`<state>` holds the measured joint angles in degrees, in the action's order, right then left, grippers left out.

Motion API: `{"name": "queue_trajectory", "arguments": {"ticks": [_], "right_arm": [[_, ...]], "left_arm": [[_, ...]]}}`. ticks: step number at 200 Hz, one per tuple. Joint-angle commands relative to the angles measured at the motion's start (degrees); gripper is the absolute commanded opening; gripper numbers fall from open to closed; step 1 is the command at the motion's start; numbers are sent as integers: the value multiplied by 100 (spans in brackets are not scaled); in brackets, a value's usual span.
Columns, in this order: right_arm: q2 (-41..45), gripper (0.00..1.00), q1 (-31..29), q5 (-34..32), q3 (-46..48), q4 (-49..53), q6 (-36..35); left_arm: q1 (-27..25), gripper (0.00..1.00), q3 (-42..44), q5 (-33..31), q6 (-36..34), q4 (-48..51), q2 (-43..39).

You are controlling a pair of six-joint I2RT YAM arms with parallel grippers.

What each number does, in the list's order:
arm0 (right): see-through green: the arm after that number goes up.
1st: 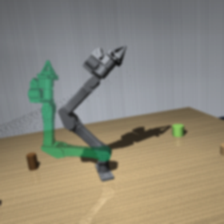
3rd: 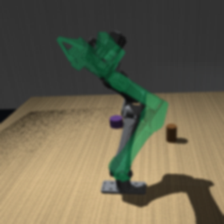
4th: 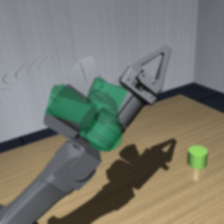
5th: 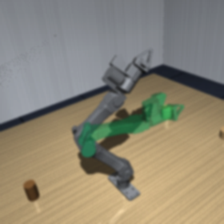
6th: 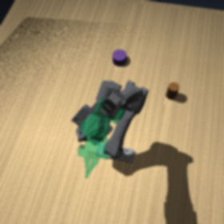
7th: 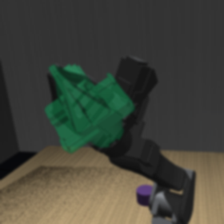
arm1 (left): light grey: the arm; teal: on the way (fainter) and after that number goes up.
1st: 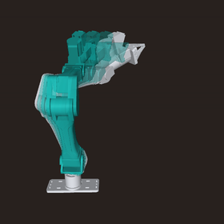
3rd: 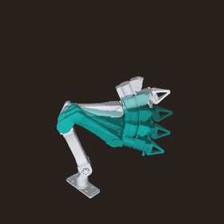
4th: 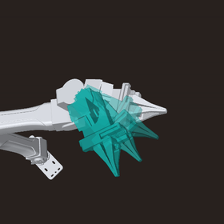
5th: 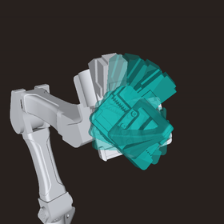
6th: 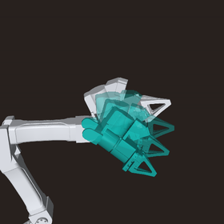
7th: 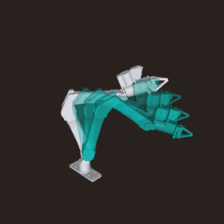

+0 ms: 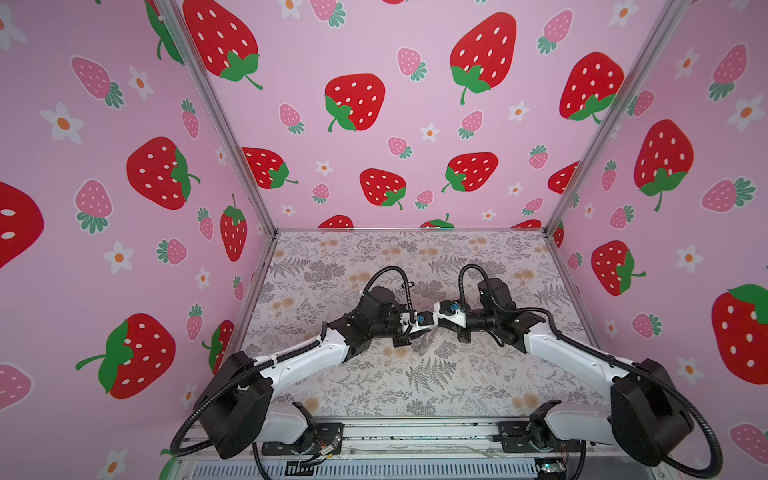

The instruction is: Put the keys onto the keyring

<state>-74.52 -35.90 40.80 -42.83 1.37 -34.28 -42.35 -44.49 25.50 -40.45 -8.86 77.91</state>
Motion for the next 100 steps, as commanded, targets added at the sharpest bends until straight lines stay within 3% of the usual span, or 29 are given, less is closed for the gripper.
{"name": "queue_trajectory", "arguments": {"ticks": [1,58,100], "right_arm": [[-98,0,-49,-43,-340,896,-255],[-238,0,-114,-108,-639,1207,-305],[-237,0,-154,-90,-647,1153,-228]], "left_arm": [[-138,31,-201,-648,-438,263,-57],[-335,29,-215,-1301,-447,144,35],[-383,27,-348,-1416,-413,265,171]]}}
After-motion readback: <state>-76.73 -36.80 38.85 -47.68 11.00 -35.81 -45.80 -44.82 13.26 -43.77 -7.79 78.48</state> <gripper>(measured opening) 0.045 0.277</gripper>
